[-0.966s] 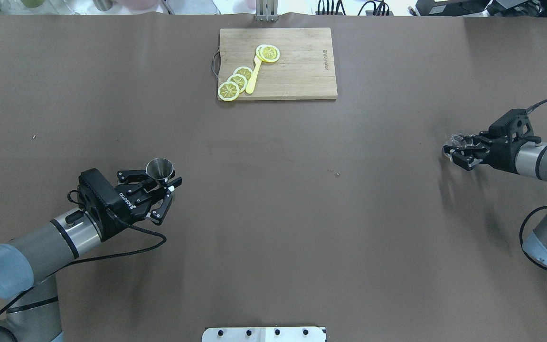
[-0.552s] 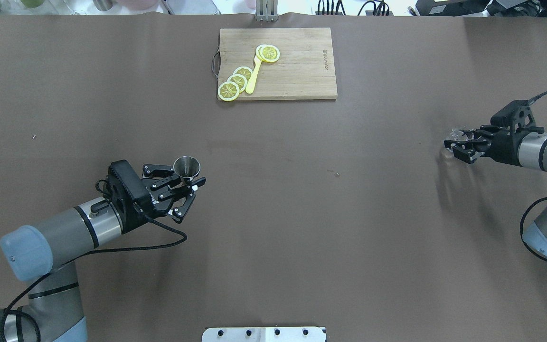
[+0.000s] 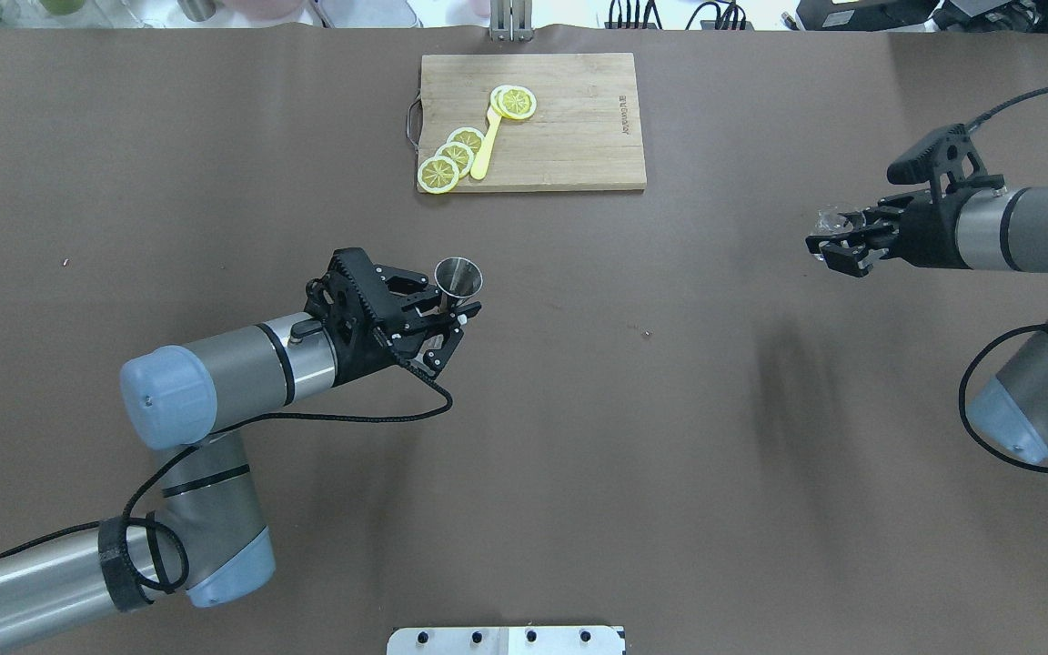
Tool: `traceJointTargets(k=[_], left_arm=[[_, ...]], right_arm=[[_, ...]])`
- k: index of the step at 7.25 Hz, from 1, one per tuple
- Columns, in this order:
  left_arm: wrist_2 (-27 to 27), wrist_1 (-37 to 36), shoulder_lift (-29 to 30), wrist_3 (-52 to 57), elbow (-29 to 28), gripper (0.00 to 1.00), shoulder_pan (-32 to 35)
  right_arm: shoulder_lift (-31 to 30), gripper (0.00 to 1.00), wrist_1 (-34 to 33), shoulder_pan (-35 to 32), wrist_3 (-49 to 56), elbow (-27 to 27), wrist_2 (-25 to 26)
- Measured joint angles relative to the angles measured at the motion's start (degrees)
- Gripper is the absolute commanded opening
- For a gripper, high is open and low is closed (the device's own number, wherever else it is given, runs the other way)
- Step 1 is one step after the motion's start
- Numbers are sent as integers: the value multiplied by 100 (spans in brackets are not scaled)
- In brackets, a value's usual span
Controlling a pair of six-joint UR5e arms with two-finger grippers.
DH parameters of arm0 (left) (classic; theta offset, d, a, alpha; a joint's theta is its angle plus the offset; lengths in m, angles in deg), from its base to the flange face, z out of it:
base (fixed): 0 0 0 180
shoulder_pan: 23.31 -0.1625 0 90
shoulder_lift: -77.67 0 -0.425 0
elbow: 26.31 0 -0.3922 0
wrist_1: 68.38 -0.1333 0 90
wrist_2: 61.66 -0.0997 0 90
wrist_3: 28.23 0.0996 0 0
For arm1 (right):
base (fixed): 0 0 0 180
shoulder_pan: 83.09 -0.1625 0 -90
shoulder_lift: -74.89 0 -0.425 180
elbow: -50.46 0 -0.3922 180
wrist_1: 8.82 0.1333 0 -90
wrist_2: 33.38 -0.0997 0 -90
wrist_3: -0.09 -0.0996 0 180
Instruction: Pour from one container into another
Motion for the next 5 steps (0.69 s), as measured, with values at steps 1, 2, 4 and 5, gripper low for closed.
traceJointTargets(k=[1, 2, 4, 5], left_arm=[[315, -137, 310, 103, -239, 0, 109], [590, -217, 677, 160, -569, 0, 191], [1023, -346, 1360, 444, -1225, 0, 251], [1317, -453, 1528, 682, -1380, 0, 270]], right_arm=[[159, 0, -331, 4, 326, -106, -116], [257, 0, -524, 0, 535, -177, -225], [334, 0, -853, -20, 757, -403, -557], [374, 0, -1128, -29, 789, -599, -756]])
